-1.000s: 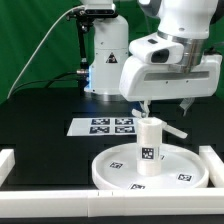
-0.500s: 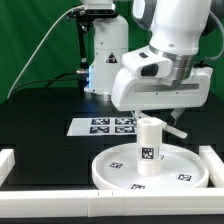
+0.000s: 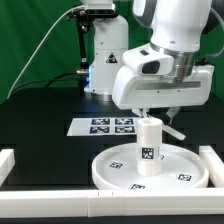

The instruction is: Assemble round table

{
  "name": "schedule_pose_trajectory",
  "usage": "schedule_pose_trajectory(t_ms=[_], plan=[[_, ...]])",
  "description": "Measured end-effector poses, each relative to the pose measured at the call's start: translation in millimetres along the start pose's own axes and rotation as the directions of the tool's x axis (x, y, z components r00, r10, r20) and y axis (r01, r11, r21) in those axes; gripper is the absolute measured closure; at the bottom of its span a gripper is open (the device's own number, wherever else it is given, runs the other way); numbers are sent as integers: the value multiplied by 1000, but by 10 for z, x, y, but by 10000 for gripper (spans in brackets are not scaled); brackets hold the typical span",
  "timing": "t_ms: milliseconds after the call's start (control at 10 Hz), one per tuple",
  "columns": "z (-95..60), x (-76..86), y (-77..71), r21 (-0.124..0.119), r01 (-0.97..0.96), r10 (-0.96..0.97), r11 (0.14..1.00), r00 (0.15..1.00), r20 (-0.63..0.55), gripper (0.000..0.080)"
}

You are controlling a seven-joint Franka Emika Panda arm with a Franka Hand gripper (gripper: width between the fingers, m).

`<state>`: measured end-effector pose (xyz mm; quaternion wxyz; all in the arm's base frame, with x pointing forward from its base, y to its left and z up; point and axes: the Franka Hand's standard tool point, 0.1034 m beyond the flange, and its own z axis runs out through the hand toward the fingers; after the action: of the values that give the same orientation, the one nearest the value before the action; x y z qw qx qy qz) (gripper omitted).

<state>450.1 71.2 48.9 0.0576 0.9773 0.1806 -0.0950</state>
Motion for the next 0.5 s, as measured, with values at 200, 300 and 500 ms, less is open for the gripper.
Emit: schedule_pose_trajectory(t_ms=[200, 300, 500], plan=[[-205, -83, 308, 25, 2, -3, 1000, 999, 53, 518], [-307, -112, 572, 34, -15, 12, 999, 998, 65, 518], [-290, -228, 978, 43, -4, 2, 999, 998, 63, 783]])
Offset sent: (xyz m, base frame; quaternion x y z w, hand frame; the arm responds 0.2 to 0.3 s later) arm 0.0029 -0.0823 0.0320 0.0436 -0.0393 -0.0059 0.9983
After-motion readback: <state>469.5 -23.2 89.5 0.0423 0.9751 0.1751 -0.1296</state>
